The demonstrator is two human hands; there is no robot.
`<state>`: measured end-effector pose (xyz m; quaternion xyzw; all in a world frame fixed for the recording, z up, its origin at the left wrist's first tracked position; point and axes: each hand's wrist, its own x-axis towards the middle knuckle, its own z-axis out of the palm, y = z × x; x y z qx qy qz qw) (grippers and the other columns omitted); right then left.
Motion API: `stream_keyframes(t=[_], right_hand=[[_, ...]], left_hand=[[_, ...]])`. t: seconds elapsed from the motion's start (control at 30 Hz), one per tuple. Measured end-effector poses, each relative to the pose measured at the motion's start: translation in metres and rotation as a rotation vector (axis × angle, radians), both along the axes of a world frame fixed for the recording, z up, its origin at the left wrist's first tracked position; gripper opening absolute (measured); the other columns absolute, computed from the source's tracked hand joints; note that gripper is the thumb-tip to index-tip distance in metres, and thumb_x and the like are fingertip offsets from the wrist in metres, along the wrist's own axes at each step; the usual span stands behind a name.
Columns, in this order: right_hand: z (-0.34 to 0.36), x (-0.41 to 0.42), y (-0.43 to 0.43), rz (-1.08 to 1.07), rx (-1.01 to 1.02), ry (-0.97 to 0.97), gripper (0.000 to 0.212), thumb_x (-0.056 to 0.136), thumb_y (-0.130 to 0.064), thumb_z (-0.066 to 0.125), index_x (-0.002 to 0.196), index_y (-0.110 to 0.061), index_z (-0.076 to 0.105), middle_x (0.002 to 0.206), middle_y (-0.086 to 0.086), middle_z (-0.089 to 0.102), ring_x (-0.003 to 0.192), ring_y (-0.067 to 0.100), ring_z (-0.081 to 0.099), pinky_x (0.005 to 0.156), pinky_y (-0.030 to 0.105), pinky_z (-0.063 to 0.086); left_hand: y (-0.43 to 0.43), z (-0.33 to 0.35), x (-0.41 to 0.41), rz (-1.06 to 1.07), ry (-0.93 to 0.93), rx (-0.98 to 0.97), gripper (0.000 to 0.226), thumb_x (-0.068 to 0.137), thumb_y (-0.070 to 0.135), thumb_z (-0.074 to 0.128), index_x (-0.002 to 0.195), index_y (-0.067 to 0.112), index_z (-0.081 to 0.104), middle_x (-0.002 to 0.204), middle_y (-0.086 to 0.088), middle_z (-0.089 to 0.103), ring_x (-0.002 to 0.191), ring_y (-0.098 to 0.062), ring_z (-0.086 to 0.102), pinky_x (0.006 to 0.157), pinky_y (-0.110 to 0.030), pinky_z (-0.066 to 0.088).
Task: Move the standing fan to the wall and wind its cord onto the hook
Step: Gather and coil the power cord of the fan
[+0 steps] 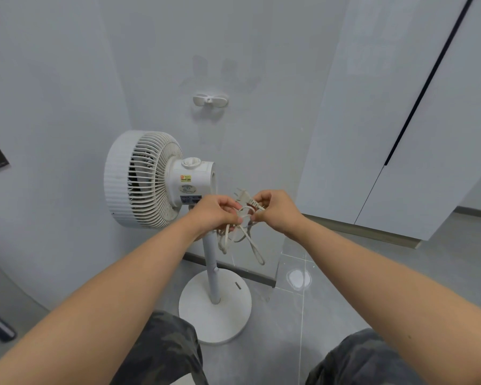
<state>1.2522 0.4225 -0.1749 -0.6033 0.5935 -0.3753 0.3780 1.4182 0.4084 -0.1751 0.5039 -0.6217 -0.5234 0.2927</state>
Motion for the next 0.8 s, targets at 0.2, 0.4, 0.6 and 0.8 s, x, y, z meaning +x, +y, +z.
stream_keyframes(t=[0.2,0.4,0.6,0.8], right_hand=[[-0.004,-0.007,0.002,-0.033,0.057,-0.035,0.016,0.075,0.007,0.071,0.079,-0.007,0.066,0.065,0.003,0.06,0.05,0.001,0.053,0.045,0.007,0.039],[-0.003,-0.011,0.001,-0.078,0.1,-0.126,0.014,0.079,0.004,0.068,0.091,-0.002,0.067,0.071,0.009,0.062,0.031,-0.004,0.042,0.035,0.01,0.03],[-0.004,-0.013,-0.002,-0.071,0.152,-0.269,0.013,0.087,0.003,0.058,0.079,-0.008,0.061,0.068,0.013,0.063,0.031,0.004,0.029,0.034,0.015,0.021],[0.001,-0.015,0.0,-0.001,0.302,-0.15,0.025,0.101,-0.032,0.033,0.095,-0.013,0.047,0.062,0.007,0.052,0.039,0.009,0.023,0.037,0.016,0.017]], left_hand=[[0.001,-0.003,-0.002,-0.092,-0.334,-0.096,0.01,0.078,0.004,0.067,0.085,0.01,0.071,0.07,-0.006,0.065,0.06,-0.015,0.057,0.061,-0.022,0.052],[-0.003,-0.011,-0.004,-0.11,-0.538,-0.268,0.004,0.083,0.026,0.066,0.083,0.022,0.064,0.091,0.002,0.062,0.094,-0.016,0.053,0.08,-0.027,0.045],[-0.002,-0.008,-0.003,-0.083,-0.662,-0.374,0.009,0.079,0.017,0.06,0.084,0.02,0.054,0.089,0.0,0.058,0.087,-0.022,0.055,0.085,-0.037,0.05],[0.003,-0.011,-0.001,-0.096,-0.558,-0.468,0.012,0.077,0.011,0.06,0.081,0.022,0.058,0.077,0.005,0.061,0.078,-0.02,0.061,0.077,-0.037,0.053]])
